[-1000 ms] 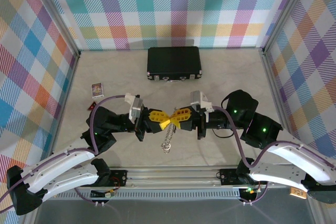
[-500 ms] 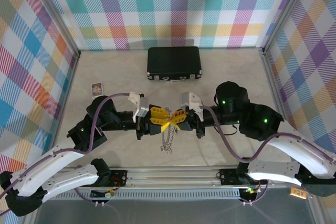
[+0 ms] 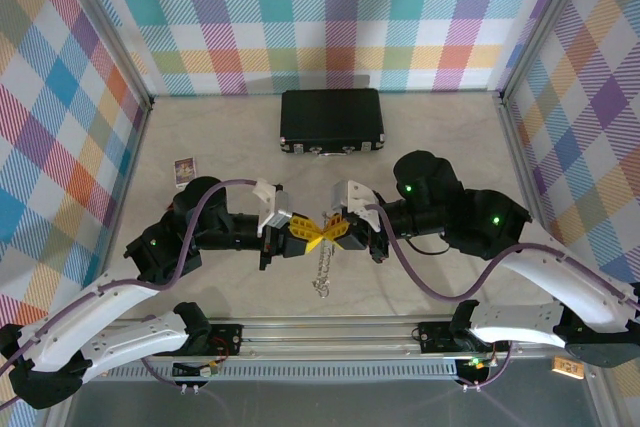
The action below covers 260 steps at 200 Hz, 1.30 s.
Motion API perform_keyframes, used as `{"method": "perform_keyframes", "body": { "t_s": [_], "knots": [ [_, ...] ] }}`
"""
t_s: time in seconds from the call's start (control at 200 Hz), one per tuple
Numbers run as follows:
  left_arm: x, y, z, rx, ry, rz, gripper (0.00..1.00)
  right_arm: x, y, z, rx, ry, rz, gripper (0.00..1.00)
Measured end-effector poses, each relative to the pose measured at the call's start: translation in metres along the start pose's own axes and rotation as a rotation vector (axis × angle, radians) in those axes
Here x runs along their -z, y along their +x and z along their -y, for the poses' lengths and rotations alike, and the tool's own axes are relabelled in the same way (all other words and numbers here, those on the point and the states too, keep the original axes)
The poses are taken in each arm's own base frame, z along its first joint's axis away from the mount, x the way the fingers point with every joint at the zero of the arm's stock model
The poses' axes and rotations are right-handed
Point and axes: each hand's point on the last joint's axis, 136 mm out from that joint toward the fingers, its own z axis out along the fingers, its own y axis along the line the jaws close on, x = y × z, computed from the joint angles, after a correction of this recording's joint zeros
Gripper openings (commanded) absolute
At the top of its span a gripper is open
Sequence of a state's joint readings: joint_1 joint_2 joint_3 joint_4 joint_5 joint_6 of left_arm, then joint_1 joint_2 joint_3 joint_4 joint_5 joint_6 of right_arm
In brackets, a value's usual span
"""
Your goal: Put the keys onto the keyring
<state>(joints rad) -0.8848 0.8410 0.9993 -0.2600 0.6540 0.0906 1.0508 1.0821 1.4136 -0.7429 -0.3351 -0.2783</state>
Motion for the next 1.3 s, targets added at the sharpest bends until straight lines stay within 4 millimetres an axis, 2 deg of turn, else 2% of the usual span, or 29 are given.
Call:
{"method": "perform_keyframes", "body": {
  "t_s": [0.27, 0.34, 0.425, 0.575, 0.775, 0.93, 1.05, 1.3],
  "knots": [
    [-0.001, -0.002, 0.002, 0.018, 0.020, 0.035, 0.00, 0.002, -0.002, -0.003, 0.001, -0.013, 0.009, 0.00],
    [-0.001, -0.003, 0.002, 0.020, 0.021, 0.061, 0.00, 0.003, -0.002, -0.004, -0.005, -0.013, 0.014, 0.14],
    [-0.001, -0.007, 0.002, 0.018, 0.023, 0.101, 0.00, 0.005, -0.005, -0.004, -0.001, -0.010, 0.035, 0.24],
    [0.000, -0.013, 0.001, 0.005, 0.023, 0.168, 0.00, 0.009, -0.002, -0.008, -0.024, -0.010, 0.071, 0.28],
    [0.002, -0.026, 0.004, -0.018, 0.042, 0.249, 0.00, 0.015, -0.011, -0.009, -0.035, 0.001, 0.127, 0.20],
    [0.005, -0.040, 0.010, -0.032, 0.076, 0.323, 0.00, 0.021, -0.019, -0.010, -0.034, 0.009, 0.178, 0.08],
    [0.004, -0.043, 0.011, -0.020, 0.102, 0.360, 0.00, 0.025, -0.021, -0.011, -0.028, 0.012, 0.201, 0.00],
    [0.003, -0.045, 0.011, -0.017, 0.117, 0.382, 0.00, 0.028, -0.023, -0.012, -0.019, 0.015, 0.220, 0.00]
  ]
}}
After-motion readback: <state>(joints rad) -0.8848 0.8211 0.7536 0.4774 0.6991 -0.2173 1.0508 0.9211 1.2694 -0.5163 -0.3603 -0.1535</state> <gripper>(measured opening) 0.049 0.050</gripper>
